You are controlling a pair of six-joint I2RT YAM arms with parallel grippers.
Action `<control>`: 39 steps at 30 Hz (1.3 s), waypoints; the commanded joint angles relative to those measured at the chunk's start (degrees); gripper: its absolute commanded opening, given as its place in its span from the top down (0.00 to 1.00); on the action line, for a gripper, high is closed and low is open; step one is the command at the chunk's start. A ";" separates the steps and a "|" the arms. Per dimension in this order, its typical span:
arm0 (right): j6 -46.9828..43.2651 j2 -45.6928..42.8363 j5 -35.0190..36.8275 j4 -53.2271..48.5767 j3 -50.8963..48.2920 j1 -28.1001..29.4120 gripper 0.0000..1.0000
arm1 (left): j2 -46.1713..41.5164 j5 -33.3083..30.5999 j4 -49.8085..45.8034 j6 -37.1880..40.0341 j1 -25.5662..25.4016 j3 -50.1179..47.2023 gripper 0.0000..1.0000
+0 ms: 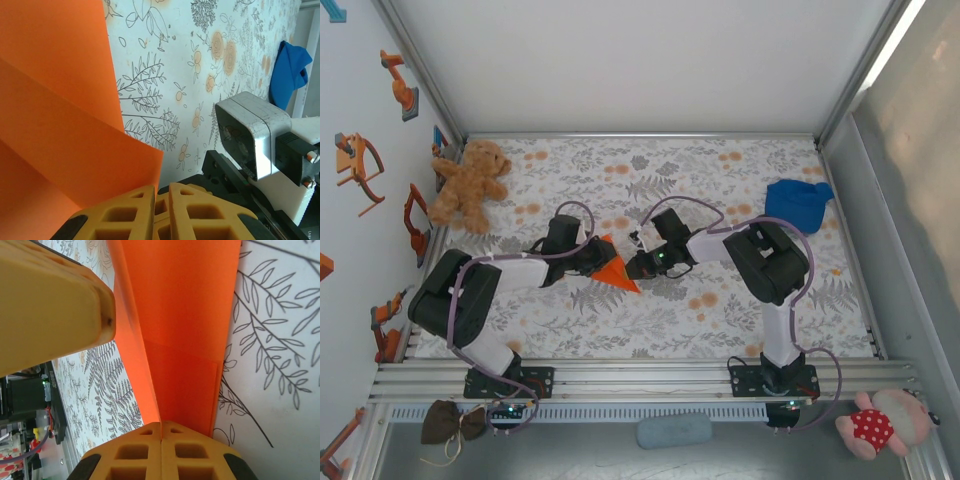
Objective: Fold a paper plane with a square sheet of paper (pick it up from the middle)
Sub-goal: Fourth fold the wing at the center of the table.
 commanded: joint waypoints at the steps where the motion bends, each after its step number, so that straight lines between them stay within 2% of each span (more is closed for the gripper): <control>1: 0.59 1.05 -1.06 -0.69 1.47 -0.41 1.00 | 1.22 1.63 3.72 0.00 -0.32 -0.73 0.84; 18: 0.77 0.60 -0.67 -0.93 1.30 -0.89 1.00 | 3.66 0.78 3.59 0.32 -0.27 -0.82 0.87; 26: 0.37 -0.58 -0.41 -1.64 1.18 -1.02 0.99 | 4.38 -0.22 0.62 0.28 -0.24 0.68 0.88; 30: 0.21 -2.09 0.27 -2.83 1.06 -1.11 0.92 | 4.42 -0.59 -0.41 0.29 -0.20 1.07 0.88; 35: 0.12 -4.68 1.66 -3.47 0.20 -1.29 0.78 | 5.06 -0.66 -1.25 0.35 -0.22 1.69 0.88; 39: 0.06 -6.40 2.70 -4.23 -0.41 -1.52 0.73 | 5.49 -0.75 -1.77 0.19 -0.24 2.32 0.88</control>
